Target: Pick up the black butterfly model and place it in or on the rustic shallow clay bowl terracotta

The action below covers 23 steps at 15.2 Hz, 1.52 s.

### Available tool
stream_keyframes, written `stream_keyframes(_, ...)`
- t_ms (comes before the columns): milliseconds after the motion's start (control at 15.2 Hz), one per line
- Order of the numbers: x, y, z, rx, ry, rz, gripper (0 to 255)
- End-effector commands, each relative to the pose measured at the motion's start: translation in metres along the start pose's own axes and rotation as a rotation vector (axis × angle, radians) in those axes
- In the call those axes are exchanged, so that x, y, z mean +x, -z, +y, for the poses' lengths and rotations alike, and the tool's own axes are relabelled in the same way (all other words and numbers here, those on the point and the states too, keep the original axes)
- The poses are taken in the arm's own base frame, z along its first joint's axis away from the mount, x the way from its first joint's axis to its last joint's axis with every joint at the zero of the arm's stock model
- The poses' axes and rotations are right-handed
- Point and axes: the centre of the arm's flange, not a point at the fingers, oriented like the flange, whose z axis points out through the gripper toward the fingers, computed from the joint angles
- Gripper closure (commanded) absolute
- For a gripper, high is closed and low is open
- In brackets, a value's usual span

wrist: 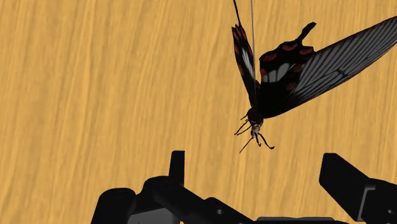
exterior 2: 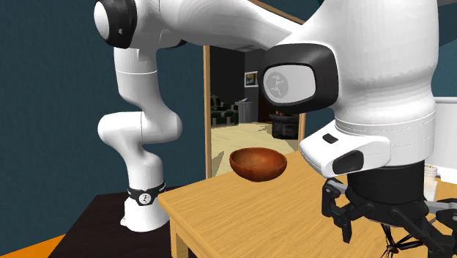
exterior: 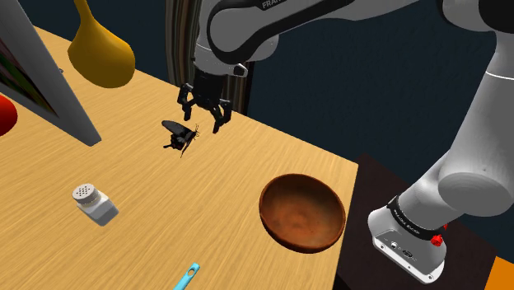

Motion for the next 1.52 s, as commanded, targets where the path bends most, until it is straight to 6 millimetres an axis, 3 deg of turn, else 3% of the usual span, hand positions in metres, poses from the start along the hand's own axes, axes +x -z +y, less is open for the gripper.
stream_keyframes(0,0.000,0.000,0.000,0.000,0.000,0.000,0)
stream_keyframes(66,0.000,0.000,0.000,0.000,0.000,0.000,0)
stream_keyframes(132,0.000,0.000,0.000,0.000,0.000,0.000,255)
stream_keyframes(726,0.000,0.000,0.000,0.000,0.000,0.000,255)
stream_keyframes(792,0.000,0.000,0.000,0.000,0.000,0.000,0)
stream_keyframes(924,-0.046,0.011,-0.015,-0.061,-0.157,0.155,0)
stream_keyframes(990,-0.052,0.012,-0.018,-0.070,-0.179,0.178,0)
stream_keyframes(1452,-0.045,-0.027,-0.015,-0.070,-0.179,0.178,0)
